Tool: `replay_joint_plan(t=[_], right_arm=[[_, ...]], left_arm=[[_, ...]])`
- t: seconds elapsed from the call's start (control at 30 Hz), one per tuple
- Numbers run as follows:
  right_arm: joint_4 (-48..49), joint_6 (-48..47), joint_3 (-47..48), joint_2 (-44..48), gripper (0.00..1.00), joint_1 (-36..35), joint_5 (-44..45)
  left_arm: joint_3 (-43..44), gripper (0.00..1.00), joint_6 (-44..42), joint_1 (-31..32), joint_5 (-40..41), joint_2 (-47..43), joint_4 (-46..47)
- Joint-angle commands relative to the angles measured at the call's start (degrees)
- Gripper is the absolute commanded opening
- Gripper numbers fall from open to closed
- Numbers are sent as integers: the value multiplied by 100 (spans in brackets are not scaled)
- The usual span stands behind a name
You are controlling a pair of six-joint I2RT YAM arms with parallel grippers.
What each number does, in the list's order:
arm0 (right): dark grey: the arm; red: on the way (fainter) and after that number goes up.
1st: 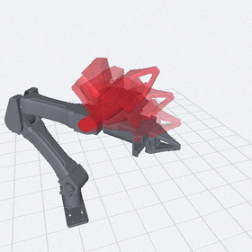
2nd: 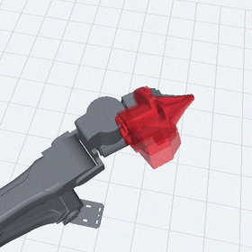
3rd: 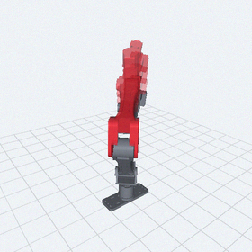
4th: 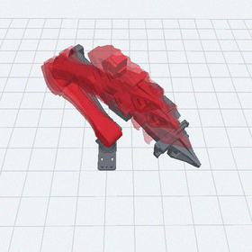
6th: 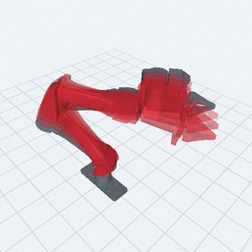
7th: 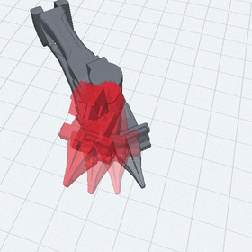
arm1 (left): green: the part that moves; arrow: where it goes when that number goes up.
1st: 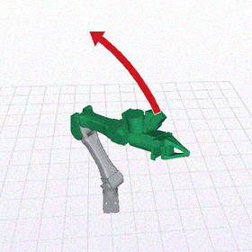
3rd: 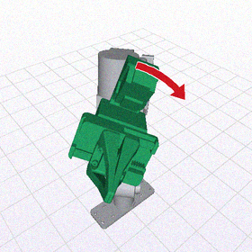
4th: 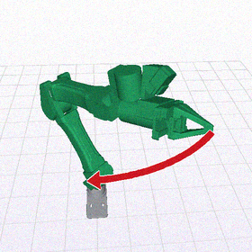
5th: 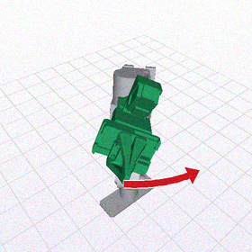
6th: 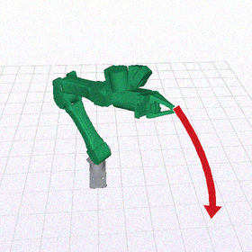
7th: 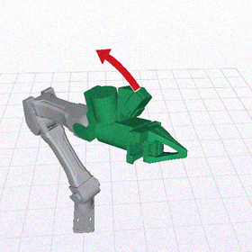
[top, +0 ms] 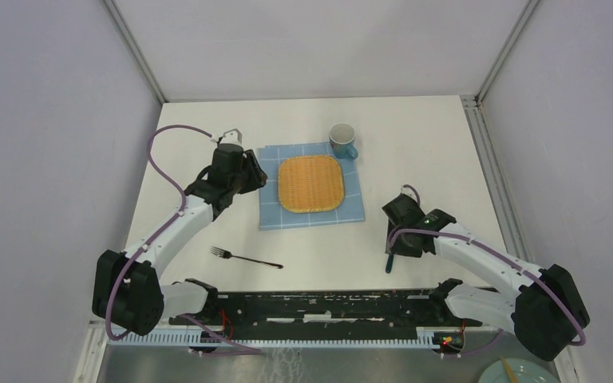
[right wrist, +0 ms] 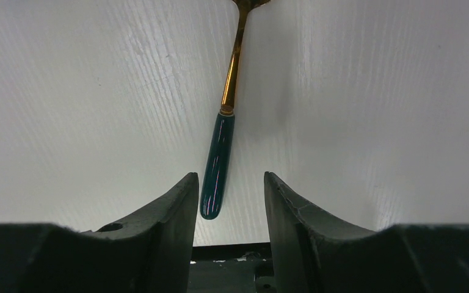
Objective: Set the dinner table for one person
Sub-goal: Pick up the spoon from the center of the board.
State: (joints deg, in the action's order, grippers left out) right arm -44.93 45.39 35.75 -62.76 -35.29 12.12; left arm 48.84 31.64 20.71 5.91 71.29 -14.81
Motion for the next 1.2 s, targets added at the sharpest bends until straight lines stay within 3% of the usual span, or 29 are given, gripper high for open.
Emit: replay_joint_plan(t=[0.0,0.57,0.9,1.07,1.17], right_arm=[[257,203,-146,-37,49,-41,196],[1395,576,-257,-1084,43,-311,566],[1312,664,-173,-1415,23,-456,799],[1317,695,-151,-1528,0,-481,805],[1320,695,-185,-1509,0,-504,830]], left_arm=[[56,49,-52,15,51,-144,141],[47,50,-131,21,46,-165,89],[73,49,-132,19,-34,-65,128],[90,50,-115,14,-92,-11,164],[97,49,-97,16,-117,8,171]])
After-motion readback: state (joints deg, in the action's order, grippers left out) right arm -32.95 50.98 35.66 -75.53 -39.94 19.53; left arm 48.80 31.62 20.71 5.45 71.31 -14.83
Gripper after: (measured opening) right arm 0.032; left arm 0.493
